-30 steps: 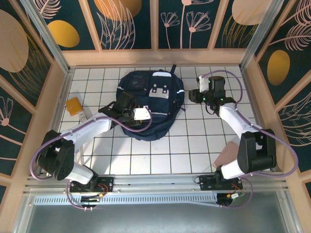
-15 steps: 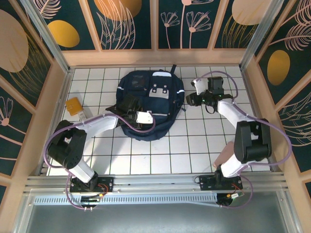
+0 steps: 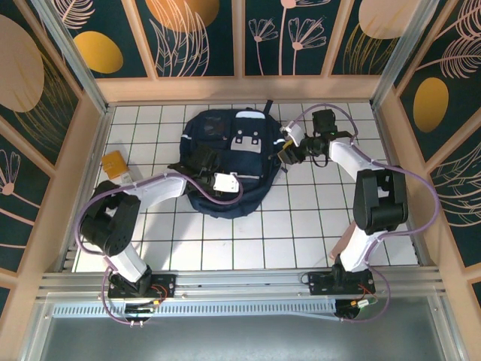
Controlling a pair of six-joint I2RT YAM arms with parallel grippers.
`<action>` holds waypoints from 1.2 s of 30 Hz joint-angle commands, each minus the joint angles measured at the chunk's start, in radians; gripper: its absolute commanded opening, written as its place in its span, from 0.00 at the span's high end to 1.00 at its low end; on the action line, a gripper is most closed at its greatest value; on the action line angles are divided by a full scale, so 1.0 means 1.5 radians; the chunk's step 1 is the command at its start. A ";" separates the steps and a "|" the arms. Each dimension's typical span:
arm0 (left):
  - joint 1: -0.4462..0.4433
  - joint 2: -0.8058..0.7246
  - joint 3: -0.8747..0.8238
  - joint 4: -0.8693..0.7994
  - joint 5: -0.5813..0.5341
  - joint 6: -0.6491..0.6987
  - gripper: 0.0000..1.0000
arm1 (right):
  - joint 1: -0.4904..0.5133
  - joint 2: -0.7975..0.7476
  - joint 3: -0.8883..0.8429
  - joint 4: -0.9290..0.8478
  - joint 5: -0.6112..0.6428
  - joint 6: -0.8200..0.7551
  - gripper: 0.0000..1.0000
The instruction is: Pack the student bag
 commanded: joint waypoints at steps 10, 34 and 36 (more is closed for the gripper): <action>0.000 -0.079 0.071 -0.041 0.042 0.008 1.00 | 0.000 0.097 0.109 -0.066 0.064 -0.315 0.56; 0.013 -0.205 -0.017 0.093 0.148 0.014 1.00 | 0.025 0.244 0.207 -0.277 0.010 -0.520 0.53; 0.016 -0.205 -0.017 0.092 0.153 0.010 1.00 | 0.028 0.248 0.211 -0.282 0.002 -0.519 0.53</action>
